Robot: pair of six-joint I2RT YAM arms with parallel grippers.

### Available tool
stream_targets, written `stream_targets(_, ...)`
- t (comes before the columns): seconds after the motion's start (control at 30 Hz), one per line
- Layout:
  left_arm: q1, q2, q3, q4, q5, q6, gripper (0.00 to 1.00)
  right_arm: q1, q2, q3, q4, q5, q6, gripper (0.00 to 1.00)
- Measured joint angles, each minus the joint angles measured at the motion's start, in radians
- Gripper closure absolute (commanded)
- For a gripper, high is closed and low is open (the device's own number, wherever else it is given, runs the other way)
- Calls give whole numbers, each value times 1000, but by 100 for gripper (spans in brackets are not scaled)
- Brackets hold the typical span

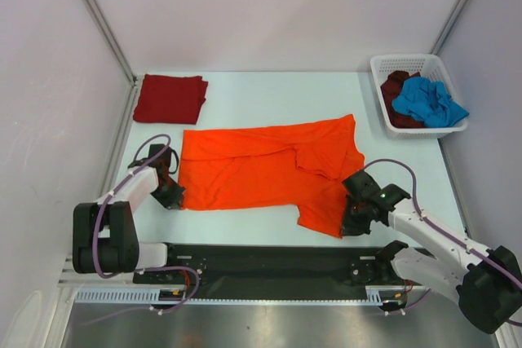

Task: Fold and stack the t-shirts
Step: Fold the tshirt

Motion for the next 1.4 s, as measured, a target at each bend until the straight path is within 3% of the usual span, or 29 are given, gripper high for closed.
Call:
stream_targets(0.2,2,-8,-2,5,6,3,100,0,-15,50,-64,23,10,100)
stream_targets(0.43,3,-49,1,-13,-24,37,100,-59,0,249,-164,57,-23,100)
stream_targets(0.77,3,-70,158,-25,-42,115,100,-250,219,514,-201,34,-192,100)
stream_targets(1.07,3,95,271,1,-32,169,100,-384,434,686,-191,-11,-347,100)
stream_targets(1.4,1,281,428,6,-10,230,100,-419,657,870,-153,-58,-427,100)
